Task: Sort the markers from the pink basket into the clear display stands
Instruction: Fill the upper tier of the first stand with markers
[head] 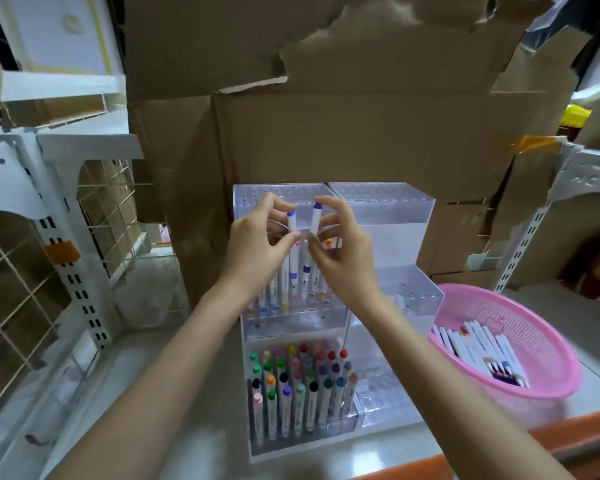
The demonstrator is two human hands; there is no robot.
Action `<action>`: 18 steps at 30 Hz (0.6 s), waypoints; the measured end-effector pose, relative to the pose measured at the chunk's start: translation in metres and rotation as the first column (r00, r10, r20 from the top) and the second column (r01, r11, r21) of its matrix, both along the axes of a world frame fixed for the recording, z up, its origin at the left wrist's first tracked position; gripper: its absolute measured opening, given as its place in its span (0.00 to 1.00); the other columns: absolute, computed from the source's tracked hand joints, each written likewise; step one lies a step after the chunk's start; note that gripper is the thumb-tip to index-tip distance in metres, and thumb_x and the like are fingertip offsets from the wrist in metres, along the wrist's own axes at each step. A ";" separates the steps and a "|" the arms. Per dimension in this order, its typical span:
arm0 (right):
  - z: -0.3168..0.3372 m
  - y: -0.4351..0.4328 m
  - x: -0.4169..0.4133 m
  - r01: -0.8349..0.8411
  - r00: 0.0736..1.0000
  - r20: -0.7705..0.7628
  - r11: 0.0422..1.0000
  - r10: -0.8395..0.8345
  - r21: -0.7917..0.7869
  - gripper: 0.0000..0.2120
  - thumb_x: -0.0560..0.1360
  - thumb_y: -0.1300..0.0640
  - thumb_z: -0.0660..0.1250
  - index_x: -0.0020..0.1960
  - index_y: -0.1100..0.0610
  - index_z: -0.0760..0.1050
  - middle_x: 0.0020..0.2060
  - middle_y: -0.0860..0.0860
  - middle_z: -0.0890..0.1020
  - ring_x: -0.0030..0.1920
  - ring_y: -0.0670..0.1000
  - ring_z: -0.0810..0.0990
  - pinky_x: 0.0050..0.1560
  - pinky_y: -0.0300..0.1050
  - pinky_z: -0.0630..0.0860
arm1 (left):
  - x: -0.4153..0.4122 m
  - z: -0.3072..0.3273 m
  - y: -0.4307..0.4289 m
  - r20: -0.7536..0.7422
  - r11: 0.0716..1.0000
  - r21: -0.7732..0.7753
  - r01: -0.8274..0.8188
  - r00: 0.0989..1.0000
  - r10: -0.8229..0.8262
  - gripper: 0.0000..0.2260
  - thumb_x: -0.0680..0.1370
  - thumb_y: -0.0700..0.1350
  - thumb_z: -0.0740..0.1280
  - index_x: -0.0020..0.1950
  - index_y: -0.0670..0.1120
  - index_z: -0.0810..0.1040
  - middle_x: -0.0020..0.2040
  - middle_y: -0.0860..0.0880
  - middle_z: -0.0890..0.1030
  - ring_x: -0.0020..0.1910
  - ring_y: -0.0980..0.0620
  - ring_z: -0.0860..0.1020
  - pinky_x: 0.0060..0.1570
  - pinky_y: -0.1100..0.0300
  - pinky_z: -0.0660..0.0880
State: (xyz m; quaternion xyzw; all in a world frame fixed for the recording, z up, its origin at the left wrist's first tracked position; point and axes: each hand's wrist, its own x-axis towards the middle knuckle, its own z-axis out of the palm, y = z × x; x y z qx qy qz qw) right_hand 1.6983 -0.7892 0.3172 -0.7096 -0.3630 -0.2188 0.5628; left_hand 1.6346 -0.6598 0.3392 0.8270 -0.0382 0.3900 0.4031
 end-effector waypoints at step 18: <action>-0.005 0.001 0.002 -0.024 1.000 -0.010 1.000 0.024 0.008 0.20 0.73 0.66 0.69 0.62 0.55 0.70 0.41 0.54 0.77 0.38 0.46 0.77 0.33 0.35 0.74 | 0.008 0.001 0.007 0.001 0.995 0.101 -0.025 1.000 0.025 0.12 0.73 0.40 0.73 0.53 0.46 0.73 0.42 0.52 0.79 0.41 0.60 0.79 0.42 0.65 0.78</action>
